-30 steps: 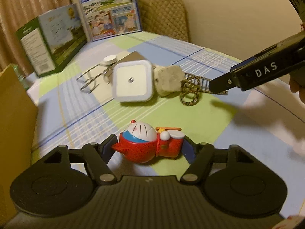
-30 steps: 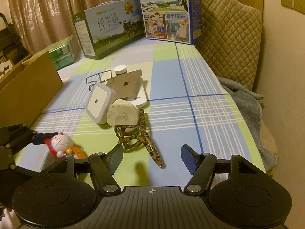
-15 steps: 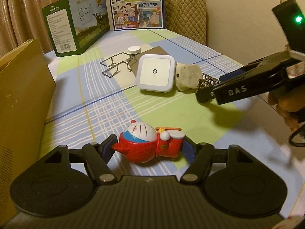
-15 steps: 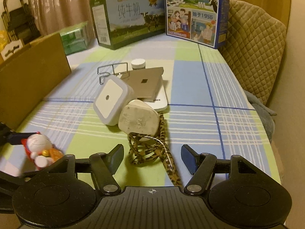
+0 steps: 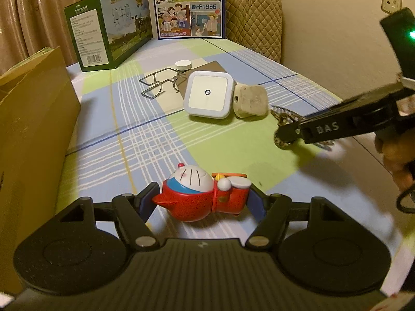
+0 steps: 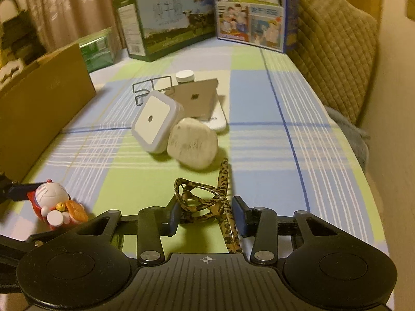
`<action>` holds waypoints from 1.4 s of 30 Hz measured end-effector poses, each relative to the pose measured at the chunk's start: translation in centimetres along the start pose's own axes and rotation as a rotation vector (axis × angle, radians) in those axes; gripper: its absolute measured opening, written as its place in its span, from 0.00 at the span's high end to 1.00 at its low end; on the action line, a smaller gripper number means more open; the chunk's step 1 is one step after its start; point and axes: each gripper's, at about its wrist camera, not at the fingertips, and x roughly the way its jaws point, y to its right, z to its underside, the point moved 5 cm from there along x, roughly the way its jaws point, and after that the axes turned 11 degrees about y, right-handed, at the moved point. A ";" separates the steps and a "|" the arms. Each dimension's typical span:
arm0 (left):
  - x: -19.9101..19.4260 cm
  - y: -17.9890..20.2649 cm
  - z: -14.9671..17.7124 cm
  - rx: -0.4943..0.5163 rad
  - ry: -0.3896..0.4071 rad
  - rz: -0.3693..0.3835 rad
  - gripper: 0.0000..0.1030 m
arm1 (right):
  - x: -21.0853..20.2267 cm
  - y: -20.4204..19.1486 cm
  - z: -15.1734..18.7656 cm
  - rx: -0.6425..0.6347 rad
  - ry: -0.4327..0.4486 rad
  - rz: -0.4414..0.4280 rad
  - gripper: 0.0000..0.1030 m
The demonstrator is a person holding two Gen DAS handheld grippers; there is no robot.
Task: Organize rigid objects
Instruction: 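Carry the figure and the strap over the cardboard box with both tools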
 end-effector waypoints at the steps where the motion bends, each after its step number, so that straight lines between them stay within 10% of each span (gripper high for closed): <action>1: -0.4 0.1 0.1 -0.004 0.001 -0.001 0.35 | -0.6 0.0 0.2 0.025 0.003 0.003 0.63; 18: -8.9 0.3 0.6 -0.065 0.035 -0.043 0.35 | -12.3 -3.5 1.8 0.171 0.076 -0.003 0.67; 42: -14.1 -0.9 -0.8 -0.103 0.089 -0.078 0.35 | -15.9 -6.4 1.3 0.080 0.123 -0.017 0.67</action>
